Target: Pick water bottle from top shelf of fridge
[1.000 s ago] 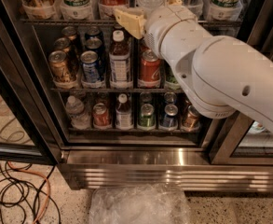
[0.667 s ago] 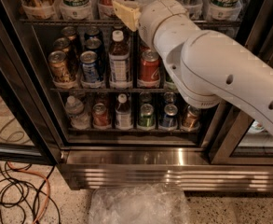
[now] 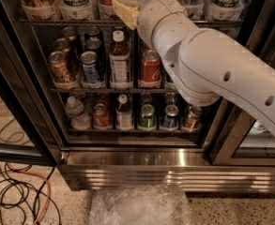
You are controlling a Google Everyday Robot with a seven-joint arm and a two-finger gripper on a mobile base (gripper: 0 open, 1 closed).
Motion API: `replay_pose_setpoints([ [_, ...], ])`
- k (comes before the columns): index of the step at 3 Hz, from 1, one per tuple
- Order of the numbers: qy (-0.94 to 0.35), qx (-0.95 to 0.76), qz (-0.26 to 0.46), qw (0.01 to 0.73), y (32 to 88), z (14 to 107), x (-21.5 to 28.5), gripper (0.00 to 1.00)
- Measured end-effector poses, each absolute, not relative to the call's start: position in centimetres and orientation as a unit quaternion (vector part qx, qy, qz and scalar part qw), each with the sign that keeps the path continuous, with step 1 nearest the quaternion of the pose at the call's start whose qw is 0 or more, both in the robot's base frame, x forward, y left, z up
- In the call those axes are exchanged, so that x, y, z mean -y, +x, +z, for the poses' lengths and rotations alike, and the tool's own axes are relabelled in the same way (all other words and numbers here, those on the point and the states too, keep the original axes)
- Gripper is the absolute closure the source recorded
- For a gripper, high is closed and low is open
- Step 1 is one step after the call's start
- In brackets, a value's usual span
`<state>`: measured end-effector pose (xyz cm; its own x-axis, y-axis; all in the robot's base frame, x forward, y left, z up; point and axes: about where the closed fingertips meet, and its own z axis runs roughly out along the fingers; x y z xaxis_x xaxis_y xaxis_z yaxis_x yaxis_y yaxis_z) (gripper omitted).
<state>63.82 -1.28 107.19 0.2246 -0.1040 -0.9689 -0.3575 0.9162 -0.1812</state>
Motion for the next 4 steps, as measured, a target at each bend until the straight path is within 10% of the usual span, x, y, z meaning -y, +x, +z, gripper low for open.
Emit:
replay_pose_setpoints([
  [4, -0.180, -0.607, 0.067, 0.771, 67.1, 107.8, 0.6, 0.25],
])
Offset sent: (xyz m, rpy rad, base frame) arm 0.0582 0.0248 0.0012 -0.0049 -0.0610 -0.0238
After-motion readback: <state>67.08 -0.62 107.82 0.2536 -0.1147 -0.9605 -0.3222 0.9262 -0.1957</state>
